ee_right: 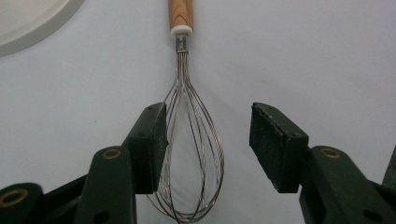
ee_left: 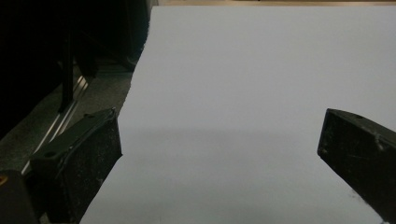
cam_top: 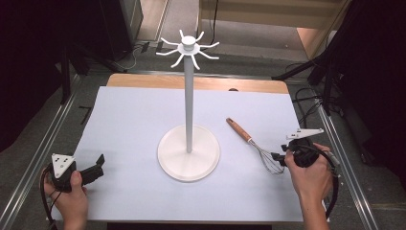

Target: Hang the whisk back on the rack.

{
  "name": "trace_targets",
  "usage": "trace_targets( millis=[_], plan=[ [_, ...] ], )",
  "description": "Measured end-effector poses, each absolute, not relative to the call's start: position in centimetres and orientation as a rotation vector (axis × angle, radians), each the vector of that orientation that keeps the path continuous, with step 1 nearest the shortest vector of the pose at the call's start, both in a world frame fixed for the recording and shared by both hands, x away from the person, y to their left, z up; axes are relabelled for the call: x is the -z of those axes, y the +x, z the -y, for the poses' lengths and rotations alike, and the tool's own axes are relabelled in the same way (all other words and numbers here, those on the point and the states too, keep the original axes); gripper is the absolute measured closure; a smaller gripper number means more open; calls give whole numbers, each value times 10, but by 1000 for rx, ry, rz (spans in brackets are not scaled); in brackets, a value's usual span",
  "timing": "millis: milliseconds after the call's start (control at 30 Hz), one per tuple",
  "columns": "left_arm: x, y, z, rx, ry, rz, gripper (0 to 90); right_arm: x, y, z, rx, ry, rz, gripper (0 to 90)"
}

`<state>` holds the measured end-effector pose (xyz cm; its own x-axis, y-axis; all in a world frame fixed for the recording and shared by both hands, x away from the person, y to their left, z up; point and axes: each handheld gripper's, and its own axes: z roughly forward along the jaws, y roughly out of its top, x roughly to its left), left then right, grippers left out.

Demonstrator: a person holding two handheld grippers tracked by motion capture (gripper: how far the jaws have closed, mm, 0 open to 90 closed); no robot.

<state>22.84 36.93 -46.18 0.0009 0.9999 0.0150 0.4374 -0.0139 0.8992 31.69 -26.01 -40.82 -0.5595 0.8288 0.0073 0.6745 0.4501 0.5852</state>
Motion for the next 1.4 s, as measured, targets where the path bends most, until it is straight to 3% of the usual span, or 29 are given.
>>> trace_targets(
  millis=[1400],
  plan=[
    [462, 229, -368, -973, 1560, -1530, 1, 401, 385, 204, -521, 1267, -2641, 496]
  ],
)
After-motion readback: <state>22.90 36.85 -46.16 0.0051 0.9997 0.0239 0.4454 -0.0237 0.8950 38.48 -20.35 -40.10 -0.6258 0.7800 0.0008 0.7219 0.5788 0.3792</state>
